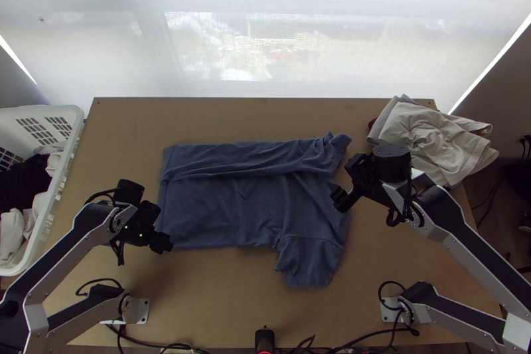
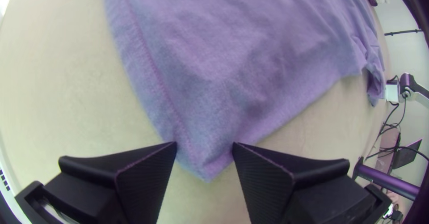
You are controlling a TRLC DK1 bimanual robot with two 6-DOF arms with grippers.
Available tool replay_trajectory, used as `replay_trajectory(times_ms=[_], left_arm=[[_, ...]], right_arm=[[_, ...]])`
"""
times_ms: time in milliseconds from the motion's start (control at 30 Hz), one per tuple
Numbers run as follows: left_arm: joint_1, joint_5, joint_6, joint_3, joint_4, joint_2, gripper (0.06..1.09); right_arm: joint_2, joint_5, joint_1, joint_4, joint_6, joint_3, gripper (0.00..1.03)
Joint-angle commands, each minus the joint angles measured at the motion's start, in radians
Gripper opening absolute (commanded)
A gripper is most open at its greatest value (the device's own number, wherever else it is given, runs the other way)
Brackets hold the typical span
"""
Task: Fold the t-shirt
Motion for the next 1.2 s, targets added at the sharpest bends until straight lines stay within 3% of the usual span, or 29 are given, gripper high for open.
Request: replay_trajectory(times_ms=[0,67,267,467,700,900,1133,1167], left_arm=[[0.002,0.000,0.004,-0.023,0.059,0.075,0.62],[0.002,0.001,0.004,-0.023,0.079,0.085,0.46],[0.005,0.003,-0.002,-0.022,0.113,0.096,0.15],[0.012,0.003,-0.013,-0.002,0.117,0.073,0.11],[0.016,0.003,-0.039,-0.008,0.136,0.059,0.11],[0.025,0.004,-0.047,-0.008,0.137,0.041,0.09],[0.028,0.004,-0.033,-0.003,0.140,0.052,0.09],[0.028,0.004,-0.033,0.003,0.140,0.053,0.09]], right_arm=[[-0.016,-0.003,0.101,-0.143,-0.002,0.041,0.98],[-0.013,-0.005,0.152,-0.189,-0.002,0.040,0.98],[0.030,-0.018,0.294,-0.242,-0.002,0.040,0.98],[0.119,-0.061,0.474,-0.329,-0.004,0.043,0.98],[0.257,-0.110,0.647,-0.332,0.001,0.024,0.98],[0.340,-0.132,0.699,-0.309,0.025,0.067,0.96],[0.412,-0.136,0.695,-0.209,0.053,0.092,0.87],[0.418,-0.136,0.692,-0.194,0.053,0.090,0.81]])
